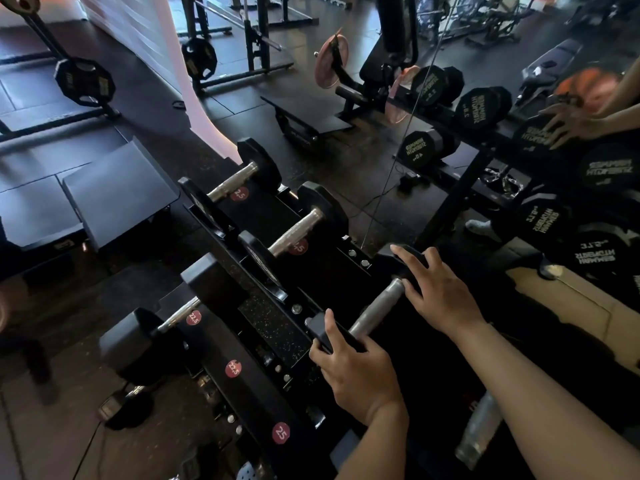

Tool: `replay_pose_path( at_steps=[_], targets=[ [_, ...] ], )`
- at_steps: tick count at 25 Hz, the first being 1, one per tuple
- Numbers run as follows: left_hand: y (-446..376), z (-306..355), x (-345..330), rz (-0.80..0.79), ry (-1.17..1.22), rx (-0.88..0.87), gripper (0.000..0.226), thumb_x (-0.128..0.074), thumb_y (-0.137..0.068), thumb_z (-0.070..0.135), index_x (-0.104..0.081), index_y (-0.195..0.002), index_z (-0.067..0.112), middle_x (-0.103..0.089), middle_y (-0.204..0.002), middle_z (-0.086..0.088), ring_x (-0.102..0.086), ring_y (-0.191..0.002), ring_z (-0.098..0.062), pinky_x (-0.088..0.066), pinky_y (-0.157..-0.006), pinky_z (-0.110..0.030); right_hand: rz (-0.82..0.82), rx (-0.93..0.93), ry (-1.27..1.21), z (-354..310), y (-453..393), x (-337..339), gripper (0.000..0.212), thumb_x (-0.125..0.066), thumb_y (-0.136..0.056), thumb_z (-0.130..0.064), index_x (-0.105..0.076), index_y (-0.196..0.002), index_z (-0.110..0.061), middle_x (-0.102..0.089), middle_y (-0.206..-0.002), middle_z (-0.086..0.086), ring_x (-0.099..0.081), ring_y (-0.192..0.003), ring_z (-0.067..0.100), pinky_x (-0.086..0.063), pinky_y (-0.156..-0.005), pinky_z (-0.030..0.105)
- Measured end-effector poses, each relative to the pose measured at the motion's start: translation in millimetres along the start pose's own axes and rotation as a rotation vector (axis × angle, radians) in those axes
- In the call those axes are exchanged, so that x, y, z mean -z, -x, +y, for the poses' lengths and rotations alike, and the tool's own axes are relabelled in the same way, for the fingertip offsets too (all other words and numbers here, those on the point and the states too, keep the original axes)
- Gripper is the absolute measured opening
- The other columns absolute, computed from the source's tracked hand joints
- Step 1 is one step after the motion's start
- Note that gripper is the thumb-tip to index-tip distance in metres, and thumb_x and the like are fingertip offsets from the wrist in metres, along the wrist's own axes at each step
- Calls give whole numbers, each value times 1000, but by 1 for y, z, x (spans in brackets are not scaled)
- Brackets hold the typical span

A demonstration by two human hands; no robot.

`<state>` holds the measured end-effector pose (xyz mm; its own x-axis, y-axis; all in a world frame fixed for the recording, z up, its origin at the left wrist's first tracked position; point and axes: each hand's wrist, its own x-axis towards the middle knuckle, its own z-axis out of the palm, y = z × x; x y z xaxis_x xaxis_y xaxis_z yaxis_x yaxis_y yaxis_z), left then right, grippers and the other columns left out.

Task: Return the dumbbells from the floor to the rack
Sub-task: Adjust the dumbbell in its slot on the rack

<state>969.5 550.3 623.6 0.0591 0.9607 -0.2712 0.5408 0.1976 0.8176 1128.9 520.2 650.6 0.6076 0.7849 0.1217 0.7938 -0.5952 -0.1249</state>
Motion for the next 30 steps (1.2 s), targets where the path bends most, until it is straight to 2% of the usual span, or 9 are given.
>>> replay_pose_path(
  at_steps=[5,9,12,16,19,22,26,30],
  targets=[
    [0,1,3,-28,3,-2,62,-68,-88,31,-43,-143,46,-47,-134,-7,-66,-96,-24,-50,-63,-32,31,-90,-33,-11,-1,-2,68,-61,-92,-26,-26,-149,-43,-41,-118,5,-48,-94,20,-51,-69,31],
    [-1,6,7,-12,25,15,46,-56,-94,41,-45,-139,46,-48,-131,-5,-67,-95,-26,-55,-67,-37,67,-104,-37,-19,-3,-4,65,-63,-89,-17,-33,-144,-38,-44,-118,11,-48,-97,25,-51,-78,39],
    [0,8,11,-54,54,63,42,-52,-97,45,-46,-138,46,-45,-141,-4,-69,-96,-28,-53,-73,-38,47,-127,-18,-24,-5,-1,64,-63,-88,-13,-34,-140,-35,-44,-123,15,-49,-106,31,-47,-84,45],
    [-8,10,12,-81,137,75,45,-58,-95,31,-47,-137,44,-36,-158,-4,-69,-102,-31,-55,-80,-40,-71,-123,16,-21,-8,4,74,-62,-88,-10,-23,-144,-37,-33,-139,15,-43,-119,35,-47,-93,50],
    [-8,12,14,-116,208,52,53,-61,-94,20,-45,-140,41,-21,-164,-5,-59,-123,-33,-54,-91,-43,-196,-96,29,-20,-8,14,76,-57,-94,-27,-10,-152,-38,-9,-159,14,-29,-136,40,-37,-104,56],
    [-2,11,17,-145,235,41,62,-61,-94,15,-40,-147,37,-12,-165,-7,-41,-141,-33,-49,-102,-43,-228,-100,-2,-20,0,19,79,-50,-96,-42,2,-155,-41,8,-164,11,-18,-145,40,-30,-111,57],
    [-7,20,24,-124,154,-5,74,-64,-91,36,-27,-155,36,-13,-166,-7,-24,-150,-31,-38,-113,-54,-202,-56,-2,-24,-2,26,72,-37,-98,-56,2,-156,-39,8,-166,10,1,-152,32,-8,-121,55],
    [-27,44,45,-58,125,-43,87,-62,-89,51,-19,-160,26,-16,-166,-12,-16,-153,-32,-17,-123,-53,-102,15,-57,-41,-20,39,68,-28,-98,-60,-2,-157,-38,-2,-167,9,0,-153,26,-4,-122,51]
  ],
)
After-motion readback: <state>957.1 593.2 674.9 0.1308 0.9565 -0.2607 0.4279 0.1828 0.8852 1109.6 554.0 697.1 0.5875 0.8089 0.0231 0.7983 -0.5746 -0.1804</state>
